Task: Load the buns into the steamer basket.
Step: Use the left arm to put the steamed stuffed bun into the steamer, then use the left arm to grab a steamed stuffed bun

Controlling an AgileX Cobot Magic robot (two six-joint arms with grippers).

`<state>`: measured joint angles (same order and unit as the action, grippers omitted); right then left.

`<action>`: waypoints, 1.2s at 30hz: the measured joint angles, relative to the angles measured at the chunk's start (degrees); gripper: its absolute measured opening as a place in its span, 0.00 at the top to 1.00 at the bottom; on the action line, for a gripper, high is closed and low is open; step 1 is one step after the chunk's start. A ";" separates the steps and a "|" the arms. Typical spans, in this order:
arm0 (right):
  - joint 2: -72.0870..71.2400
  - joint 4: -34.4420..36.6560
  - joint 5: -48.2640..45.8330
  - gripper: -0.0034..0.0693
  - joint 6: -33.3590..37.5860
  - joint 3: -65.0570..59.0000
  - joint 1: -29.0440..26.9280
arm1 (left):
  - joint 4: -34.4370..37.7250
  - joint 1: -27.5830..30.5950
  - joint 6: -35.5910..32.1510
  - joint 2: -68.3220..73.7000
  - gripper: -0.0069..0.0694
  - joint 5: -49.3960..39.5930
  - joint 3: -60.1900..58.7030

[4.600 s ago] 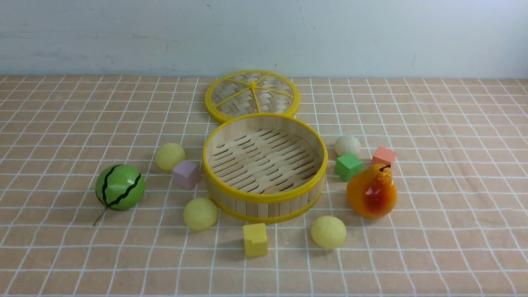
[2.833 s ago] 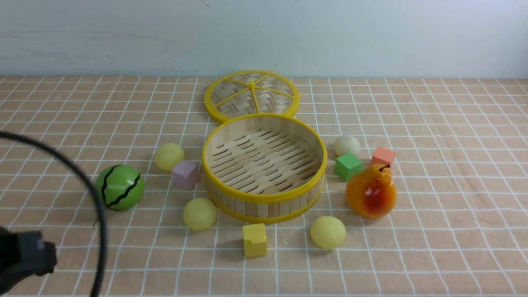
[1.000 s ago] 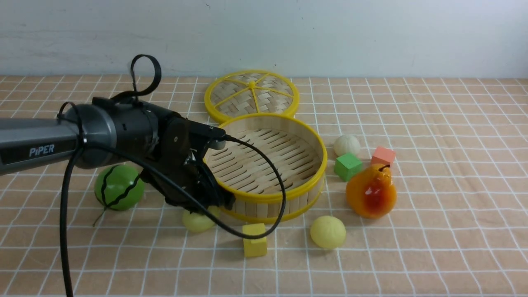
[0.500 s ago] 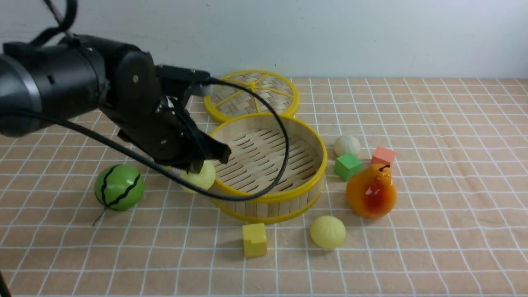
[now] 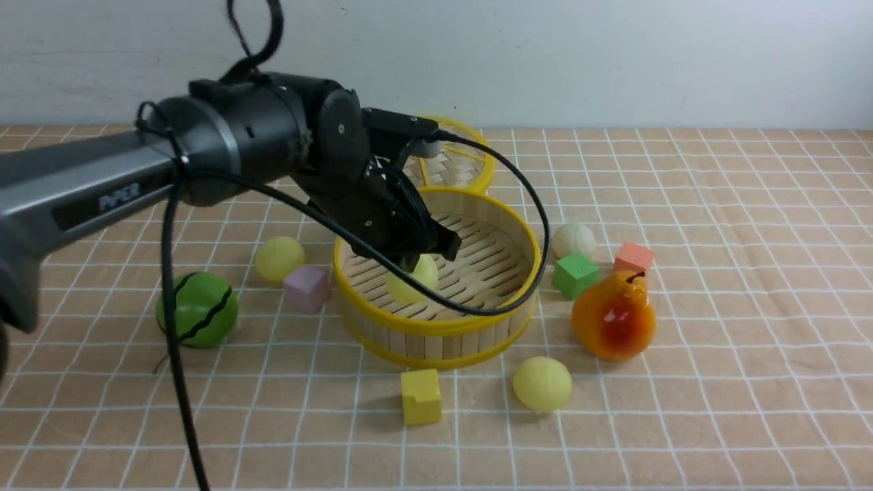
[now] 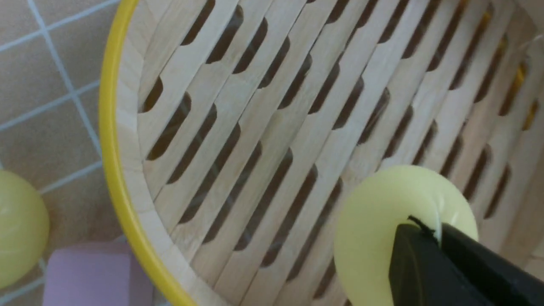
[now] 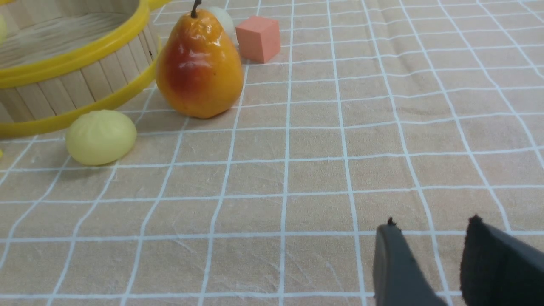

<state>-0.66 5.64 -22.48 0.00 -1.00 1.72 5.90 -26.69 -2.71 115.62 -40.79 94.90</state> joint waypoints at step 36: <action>0.00 0.00 0.00 0.62 0.00 0.00 0.00 | -6.90 16.52 2.71 8.58 0.48 -5.40 12.15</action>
<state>-0.66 5.64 -22.48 0.00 -1.00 1.72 -1.00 -10.18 0.00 124.20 -46.18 107.05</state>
